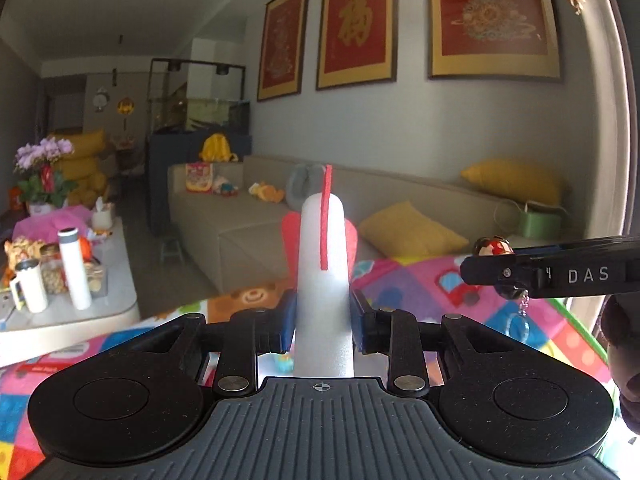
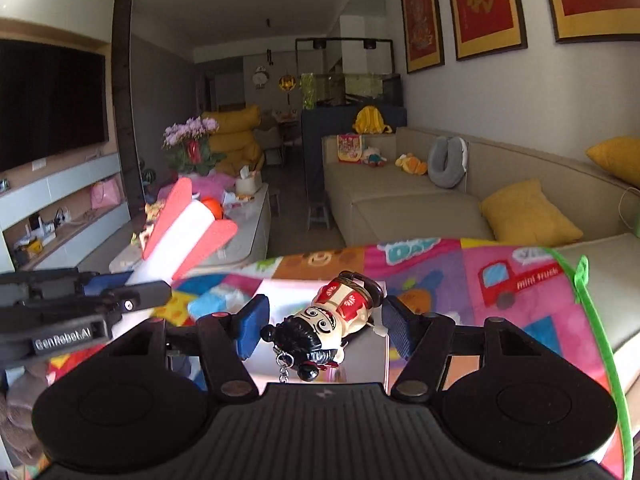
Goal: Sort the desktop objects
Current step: 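Release the foam stick from the left gripper into the pink box while the right gripper drops the figurine there, then lower the right gripper onto the blue wet-wipes pack and close it, then close the left gripper on the black plush cat while the right gripper holds the wipes, then lift the plush cat with the left gripper while the right gripper lifts the wipes pack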
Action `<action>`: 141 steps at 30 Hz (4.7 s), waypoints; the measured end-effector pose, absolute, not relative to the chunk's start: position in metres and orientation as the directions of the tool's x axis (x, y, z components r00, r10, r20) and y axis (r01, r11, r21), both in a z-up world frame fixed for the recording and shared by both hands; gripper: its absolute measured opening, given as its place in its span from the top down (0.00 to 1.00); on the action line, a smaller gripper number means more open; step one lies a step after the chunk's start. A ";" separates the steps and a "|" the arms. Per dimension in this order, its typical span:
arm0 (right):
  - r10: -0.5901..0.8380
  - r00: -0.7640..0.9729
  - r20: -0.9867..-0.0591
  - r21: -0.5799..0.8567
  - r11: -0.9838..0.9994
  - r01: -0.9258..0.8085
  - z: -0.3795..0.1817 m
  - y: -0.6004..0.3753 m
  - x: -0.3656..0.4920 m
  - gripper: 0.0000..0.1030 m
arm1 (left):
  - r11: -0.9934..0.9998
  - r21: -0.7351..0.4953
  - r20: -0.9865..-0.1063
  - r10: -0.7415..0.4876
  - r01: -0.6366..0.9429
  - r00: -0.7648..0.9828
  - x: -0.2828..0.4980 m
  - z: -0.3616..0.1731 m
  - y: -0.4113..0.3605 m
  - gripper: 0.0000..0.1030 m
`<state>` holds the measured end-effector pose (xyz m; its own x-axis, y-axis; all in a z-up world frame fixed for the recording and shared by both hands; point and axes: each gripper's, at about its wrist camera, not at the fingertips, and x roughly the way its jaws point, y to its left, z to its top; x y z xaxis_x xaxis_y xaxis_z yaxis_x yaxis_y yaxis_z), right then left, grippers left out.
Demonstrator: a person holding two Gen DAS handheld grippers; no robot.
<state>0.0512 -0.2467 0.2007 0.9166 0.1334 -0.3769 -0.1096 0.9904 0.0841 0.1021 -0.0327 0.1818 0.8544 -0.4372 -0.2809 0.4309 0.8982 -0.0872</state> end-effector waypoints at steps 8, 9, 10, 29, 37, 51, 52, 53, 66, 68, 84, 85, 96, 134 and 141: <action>0.072 0.920 -0.385 0.076 0.996 -0.046 0.204 -0.258 0.133 0.24 | 0.901 -0.152 -0.330 -0.433 0.405 0.839 0.153 0.170 -0.012 0.06; 0.067 0.921 -0.383 0.078 0.996 -0.039 0.197 -0.260 0.133 0.19 | 0.907 -0.143 -0.342 -0.420 0.396 0.840 0.147 0.160 -0.006 0.06; 0.062 0.920 -0.386 0.081 0.996 -0.033 0.190 -0.261 0.134 0.18 | 0.914 -0.131 -0.365 -0.404 0.384 0.839 0.140 0.148 0.001 0.06; 0.259 0.754 -0.604 -0.157 0.888 -0.431 0.077 -0.054 0.139 0.24 | 0.983 -0.184 -0.602 -0.089 -0.029 0.794 0.049 0.012 0.112 0.02; 0.360 0.685 -0.634 0.040 0.899 -0.436 0.088 -0.007 0.189 0.24 | 0.987 -0.162 -0.566 -0.107 0.016 0.817 0.043 0.015 0.103 0.02; 0.057 0.483 -0.874 0.066 0.998 0.002 0.037 0.000 0.354 0.18 | 0.980 -0.197 -0.579 -0.087 -0.036 0.810 0.046 0.012 0.110 0.02; 0.025 0.499 -0.866 0.022 1.000 -0.010 0.034 0.003 0.352 0.29 | 0.978 -0.204 -0.583 -0.094 -0.033 0.807 0.047 0.011 0.111 0.02; 0.036 0.520 -0.853 0.008 0.998 -0.056 0.035 0.006 0.348 0.44 | 0.978 -0.208 -0.585 -0.099 -0.030 0.805 0.047 0.010 0.111 0.02; 0.309 0.685 -0.660 -0.012 0.907 -0.421 0.126 -0.088 0.119 0.55 | 0.977 -0.214 -0.590 -0.111 -0.022 0.800 0.047 0.010 0.110 0.00; 0.257 0.699 -0.667 -0.062 0.916 -0.395 0.111 -0.107 0.090 0.55 | 0.978 -0.208 -0.591 -0.118 -0.009 0.798 0.048 0.010 0.109 0.00; 0.151 0.792 -0.591 -0.014 0.980 -0.198 0.055 -0.188 0.001 0.20 | 0.994 0.086 -0.569 -0.002 0.062 0.822 0.157 0.051 0.043 0.00; 0.149 0.795 -0.588 -0.011 0.981 -0.192 0.055 -0.187 0.000 0.19 | 0.994 0.095 -0.585 0.010 0.056 0.811 0.164 0.047 0.041 0.00; 0.100 0.800 -0.592 -0.021 0.990 -0.140 0.048 -0.193 0.004 0.15 | 0.990 0.083 -0.604 -0.043 0.117 0.796 0.150 0.044 0.051 0.28; 0.198 0.798 -0.569 -0.056 0.959 -0.278 0.064 -0.128 0.008 0.11 | 0.981 -0.193 -0.547 -0.110 0.003 0.830 0.005 0.059 0.150 0.01; 0.144 0.808 -0.572 -0.077 0.971 -0.227 0.059 -0.143 0.006 0.09 | 0.936 -0.177 -0.500 -0.353 0.306 0.791 -0.008 0.066 0.094 0.00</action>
